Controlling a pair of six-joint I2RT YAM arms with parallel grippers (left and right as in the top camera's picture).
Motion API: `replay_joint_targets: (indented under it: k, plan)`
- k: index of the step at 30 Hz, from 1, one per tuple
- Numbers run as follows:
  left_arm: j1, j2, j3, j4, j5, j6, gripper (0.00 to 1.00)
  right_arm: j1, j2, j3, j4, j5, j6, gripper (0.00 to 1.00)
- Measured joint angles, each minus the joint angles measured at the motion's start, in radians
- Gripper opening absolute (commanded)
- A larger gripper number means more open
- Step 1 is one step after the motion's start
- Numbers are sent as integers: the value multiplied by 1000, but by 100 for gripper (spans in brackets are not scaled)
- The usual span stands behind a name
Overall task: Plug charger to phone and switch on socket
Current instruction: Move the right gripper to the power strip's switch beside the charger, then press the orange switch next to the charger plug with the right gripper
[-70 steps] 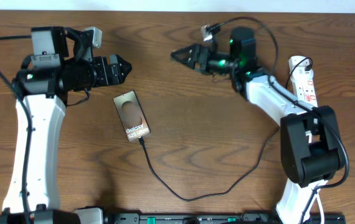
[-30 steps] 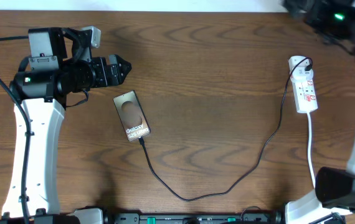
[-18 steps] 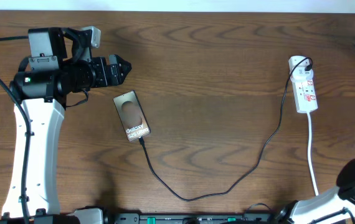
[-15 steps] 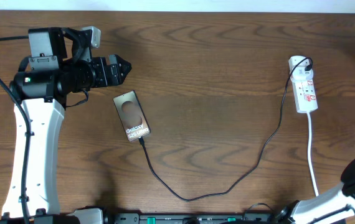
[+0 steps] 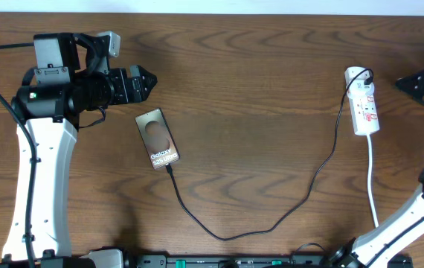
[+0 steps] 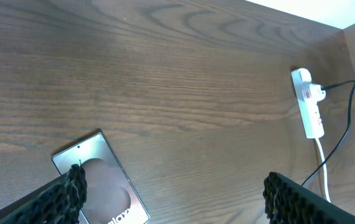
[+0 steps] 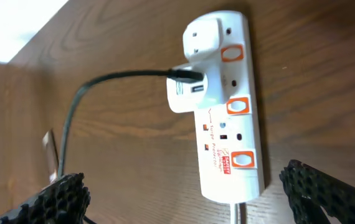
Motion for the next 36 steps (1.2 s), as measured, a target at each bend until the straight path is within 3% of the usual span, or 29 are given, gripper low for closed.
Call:
replay_joint_targets:
  k: [11,19,36]
  plan:
    - [0,0,0,0,0,0,89,97,106,0,-8,-20,-126,99]
    - [0,0,0,0,0,0,89,192,109,0,60,93,-86,99]
    - [0,0,0,-2,-23,0,90,191,111,0,106,186,-10,99]
